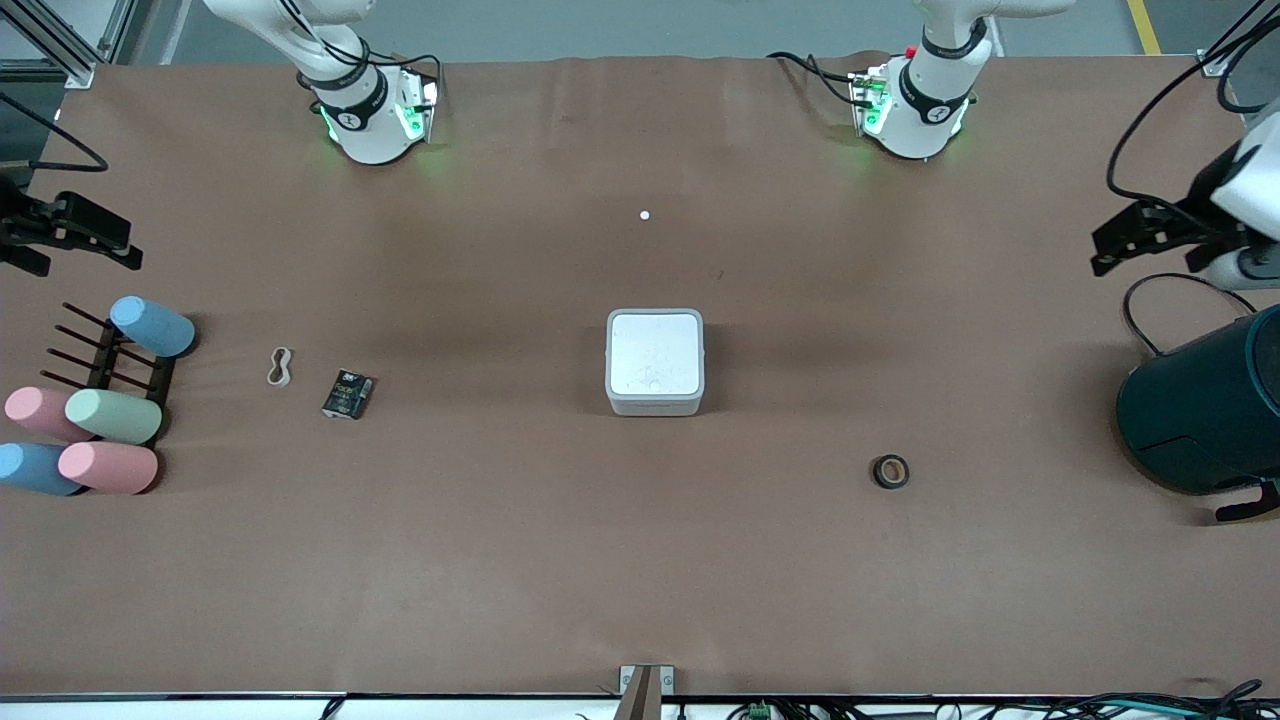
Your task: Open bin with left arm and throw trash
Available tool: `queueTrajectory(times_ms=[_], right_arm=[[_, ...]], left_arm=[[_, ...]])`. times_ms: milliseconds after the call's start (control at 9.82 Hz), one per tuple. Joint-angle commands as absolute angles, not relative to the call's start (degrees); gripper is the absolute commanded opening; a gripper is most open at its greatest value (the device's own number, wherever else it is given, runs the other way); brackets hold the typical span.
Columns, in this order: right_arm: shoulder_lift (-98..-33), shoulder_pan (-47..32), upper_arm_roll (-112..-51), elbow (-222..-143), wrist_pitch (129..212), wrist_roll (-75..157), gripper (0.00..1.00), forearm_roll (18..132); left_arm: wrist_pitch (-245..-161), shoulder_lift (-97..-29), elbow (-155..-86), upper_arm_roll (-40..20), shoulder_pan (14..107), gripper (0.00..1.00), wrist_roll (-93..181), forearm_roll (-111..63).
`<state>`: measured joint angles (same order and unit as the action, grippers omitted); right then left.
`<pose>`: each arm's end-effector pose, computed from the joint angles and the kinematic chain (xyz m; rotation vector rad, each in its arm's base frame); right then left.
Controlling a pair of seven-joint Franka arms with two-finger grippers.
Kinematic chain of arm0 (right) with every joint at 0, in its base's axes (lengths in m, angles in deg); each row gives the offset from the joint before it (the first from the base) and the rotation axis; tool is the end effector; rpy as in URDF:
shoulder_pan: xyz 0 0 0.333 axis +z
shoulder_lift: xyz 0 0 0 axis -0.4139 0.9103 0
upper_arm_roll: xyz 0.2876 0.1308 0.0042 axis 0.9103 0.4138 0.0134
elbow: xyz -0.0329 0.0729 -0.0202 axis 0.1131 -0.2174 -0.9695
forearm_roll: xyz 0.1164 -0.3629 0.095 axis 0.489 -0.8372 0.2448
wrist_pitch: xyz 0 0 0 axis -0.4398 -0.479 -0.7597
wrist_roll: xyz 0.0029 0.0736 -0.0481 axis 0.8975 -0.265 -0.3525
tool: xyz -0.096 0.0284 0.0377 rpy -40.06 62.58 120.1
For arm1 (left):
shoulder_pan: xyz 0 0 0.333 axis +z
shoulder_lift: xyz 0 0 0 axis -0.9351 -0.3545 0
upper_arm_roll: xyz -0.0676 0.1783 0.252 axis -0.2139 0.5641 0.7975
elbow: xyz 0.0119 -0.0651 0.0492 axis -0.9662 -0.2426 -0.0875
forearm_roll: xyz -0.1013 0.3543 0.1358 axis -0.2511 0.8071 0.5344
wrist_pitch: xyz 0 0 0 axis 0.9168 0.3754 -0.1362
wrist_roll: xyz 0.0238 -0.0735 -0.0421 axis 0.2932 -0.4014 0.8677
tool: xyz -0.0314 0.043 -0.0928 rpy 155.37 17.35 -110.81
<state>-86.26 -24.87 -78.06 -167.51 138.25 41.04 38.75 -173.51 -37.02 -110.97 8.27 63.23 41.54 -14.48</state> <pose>0.5585 -0.0230 0.6397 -3.1203 -0.0730 0.0804 0.5457 -0.0568 0.6194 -3.1231 0.0482 0.0753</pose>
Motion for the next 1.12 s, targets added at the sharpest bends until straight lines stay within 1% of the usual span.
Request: queueTrajectory(times_ms=[0,102,204,306,407,509,611,713,815,1019], right_arm=[[-84.1,-25.2,-77.9,-167.6,138.1,39.2,1.00,39.3],[-82.7,-24.8,-77.9,-168.0,137.0,39.4,1.00,38.9],[-82.3,-25.2,-77.9,-168.4,136.0,39.3,1.00,39.0],[-80.5,-24.9,-77.9,-168.4,136.2,39.2,1.00,39.5],[-78.6,-24.5,-77.9,-169.2,136.8,39.2,0.99,39.6],[-75.6,-24.4,-77.9,-170.8,138.2,39.1,0.98,39.6],[-73.2,-25.0,-77.9,-172.6,142.5,38.5,0.98,40.1],[-72.5,-25.3,-77.9,-177.0,149.6,37.4,0.99,42.3],[-72.5,-25.1,-77.9,-183.1,158.6,34.3,0.99,42.9],[-72.2,-23.5,-77.9,-194.6,176.7,30.3,1.00,43.0]], left_arm=[[-171.5,-37.9,-110.3,3.1,59.9,0.23,44.3,-18.6],[-172.1,-39.6,-109.9,-1.1,57.7,0.08,45.9,-18.3],[-174.5,-42.1,-108.1,-3.7,55.9,0.00,46.9,-18.3],[-179.2,-47.4,-106.4,-4.7,54.6,0.00,47.2,-18.9],[-185.0,-54.4,-103.3,-5.5,52.1,0.00,48.9,-20.0],[-188.6,-61.4,-99.4,-5.5,48.5,0.00,54.0,-19.6],[-194.0,-66.8,-97.8,-5.0,45.5,0.00,58.6,-18.0],[-200.8,-70.3,-97.9,-4.9,43.4,0.00,63.1,-15.9],[-205.2,-73.0,-97.9,-4.9,43.1,0.00,64.7,-14.0],[-211.3,-76.7,-98.1,-4.9,41.5,0.00,71.0,-13.3]])
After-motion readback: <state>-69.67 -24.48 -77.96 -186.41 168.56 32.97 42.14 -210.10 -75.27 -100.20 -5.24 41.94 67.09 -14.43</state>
